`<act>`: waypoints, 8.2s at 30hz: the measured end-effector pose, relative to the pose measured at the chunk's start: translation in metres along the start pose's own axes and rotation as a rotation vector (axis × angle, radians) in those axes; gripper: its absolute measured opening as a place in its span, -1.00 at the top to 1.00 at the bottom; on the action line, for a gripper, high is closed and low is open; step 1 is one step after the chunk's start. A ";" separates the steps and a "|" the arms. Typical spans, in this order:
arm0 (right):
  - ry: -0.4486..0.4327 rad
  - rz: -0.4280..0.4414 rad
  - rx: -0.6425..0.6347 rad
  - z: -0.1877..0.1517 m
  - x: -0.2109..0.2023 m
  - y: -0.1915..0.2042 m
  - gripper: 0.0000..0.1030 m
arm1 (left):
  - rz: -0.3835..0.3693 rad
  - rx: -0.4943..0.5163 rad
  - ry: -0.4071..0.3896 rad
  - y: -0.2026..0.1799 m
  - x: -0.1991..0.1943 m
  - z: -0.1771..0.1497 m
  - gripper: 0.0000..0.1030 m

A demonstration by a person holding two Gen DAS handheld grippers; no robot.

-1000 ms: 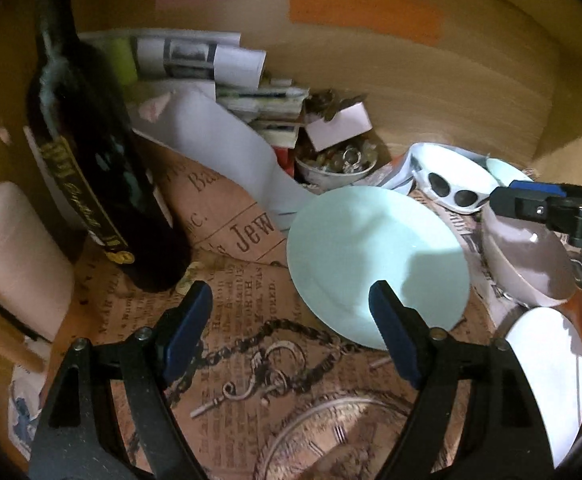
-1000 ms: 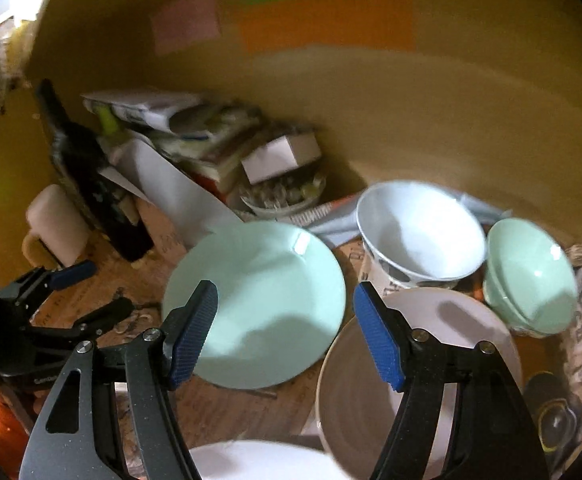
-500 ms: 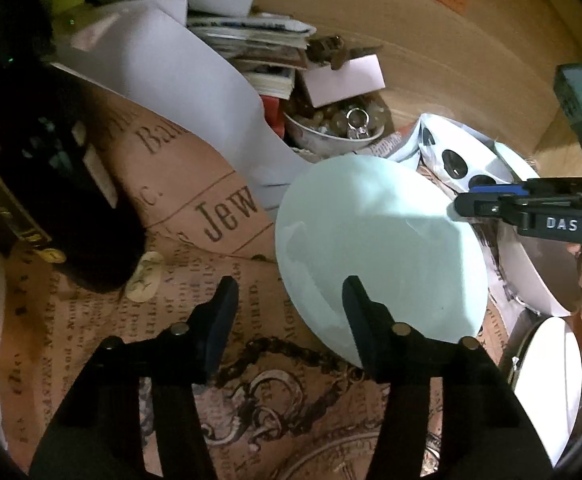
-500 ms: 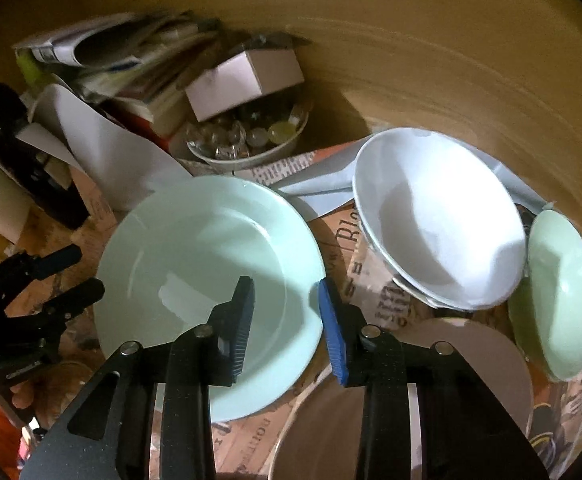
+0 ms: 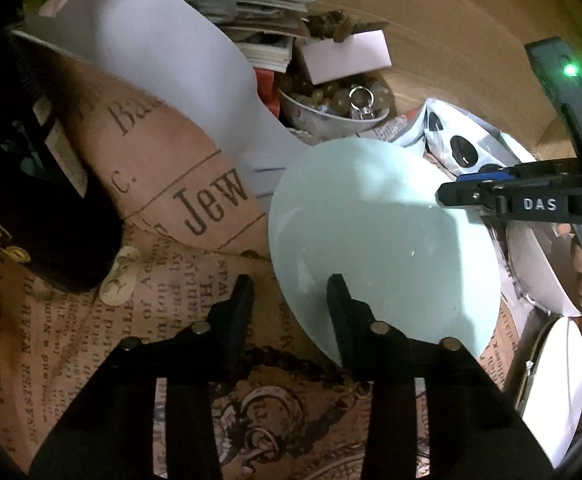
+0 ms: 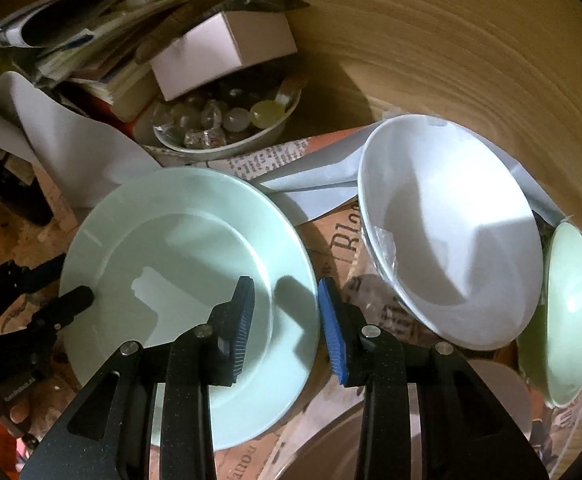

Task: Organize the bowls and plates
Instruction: 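Lift the mint green plate with both tools, then carry the mint green plate with both tools over the white plate stack, then lower the mint green plate onto the white plate and open both tools, then move both tools to the large mauve bowl and grip its rim, then lift the mauve bowl with both tools and carry it toward the plate stack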

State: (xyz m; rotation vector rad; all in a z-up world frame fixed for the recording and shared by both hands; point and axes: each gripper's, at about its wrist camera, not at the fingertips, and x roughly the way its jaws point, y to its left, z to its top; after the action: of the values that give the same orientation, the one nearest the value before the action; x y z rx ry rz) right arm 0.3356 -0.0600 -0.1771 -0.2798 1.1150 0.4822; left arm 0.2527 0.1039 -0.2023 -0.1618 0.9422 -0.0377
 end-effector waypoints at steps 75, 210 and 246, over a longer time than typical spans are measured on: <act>-0.375 0.117 0.027 -0.114 -0.141 0.035 0.51 | -0.071 0.045 -0.300 -0.048 -0.161 -0.075 0.52; -0.524 -0.088 0.343 -0.165 -0.111 -0.098 -0.38 | -0.053 0.256 -0.135 -0.171 -0.020 0.013 -0.42; -0.416 0.014 0.367 -0.156 -0.075 -0.108 0.62 | -0.162 0.278 0.039 -0.188 0.031 0.024 0.73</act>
State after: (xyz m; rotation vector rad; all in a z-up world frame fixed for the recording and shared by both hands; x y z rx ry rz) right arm 0.2405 -0.2401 -0.1776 0.1459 0.7781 0.3196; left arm 0.2971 -0.0816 -0.1841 0.0205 0.9513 -0.3203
